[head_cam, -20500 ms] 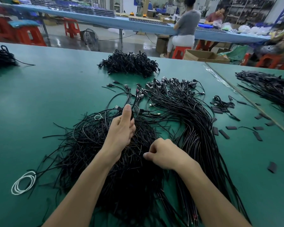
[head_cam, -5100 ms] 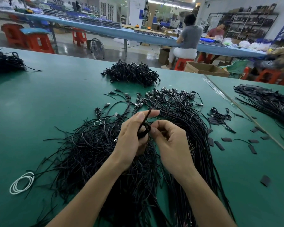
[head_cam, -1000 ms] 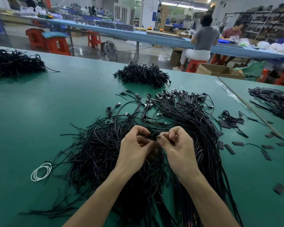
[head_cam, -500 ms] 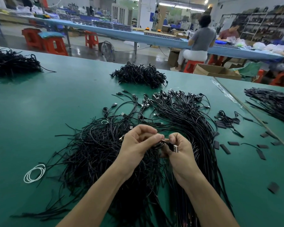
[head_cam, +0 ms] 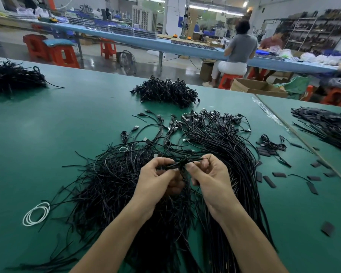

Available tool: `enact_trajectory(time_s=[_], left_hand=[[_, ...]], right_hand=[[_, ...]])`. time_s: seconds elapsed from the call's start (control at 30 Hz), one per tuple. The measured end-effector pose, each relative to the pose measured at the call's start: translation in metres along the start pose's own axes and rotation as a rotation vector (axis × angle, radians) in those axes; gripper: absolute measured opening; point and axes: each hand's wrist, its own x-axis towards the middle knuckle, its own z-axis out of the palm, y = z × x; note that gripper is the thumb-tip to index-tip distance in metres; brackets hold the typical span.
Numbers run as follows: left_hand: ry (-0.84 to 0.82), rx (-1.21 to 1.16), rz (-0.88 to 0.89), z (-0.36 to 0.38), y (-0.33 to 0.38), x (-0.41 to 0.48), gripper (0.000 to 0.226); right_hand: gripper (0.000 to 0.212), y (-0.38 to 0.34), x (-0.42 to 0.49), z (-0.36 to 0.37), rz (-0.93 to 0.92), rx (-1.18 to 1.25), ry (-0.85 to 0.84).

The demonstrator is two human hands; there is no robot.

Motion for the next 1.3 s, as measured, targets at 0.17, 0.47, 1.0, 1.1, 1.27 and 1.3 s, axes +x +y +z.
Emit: enact_trajectory(time_s=[0.17, 0.47, 1.0, 1.1, 1.27, 1.3], left_hand=[[-0.095, -0.290, -0.081, 0.003, 0.010, 0.004, 0.026], [-0.018, 0.102, 0.172, -0.019, 0.015, 0.044, 0.043], [0.454, 0.799, 0.129, -0.094, 0.024, 0.173, 0.042], [0.383, 0.917, 0.172, -0.089, 0.018, 0.166, 0.045], [0.356, 1.138, 0.191, -0.092, 0.004, 0.154, 0.056], [0.369, 1.125, 0.206, -0.095, 0.001, 0.154, 0.050]], right_hand=[[0.038, 0.002, 0.002, 0.002, -0.017, -0.073, -0.077], [0.013, 0.026, 0.005, -0.014, 0.034, -0.477, 0.045], [0.025, 0.034, 0.005, -0.032, 0.257, -1.499, 0.066], [0.011, 0.030, 0.008, -0.031, 0.306, -1.476, 0.055], [0.019, 0.023, 0.012, -0.040, 0.382, -1.252, 0.128], [0.018, 0.022, 0.013, -0.042, 0.401, -1.178, 0.156]])
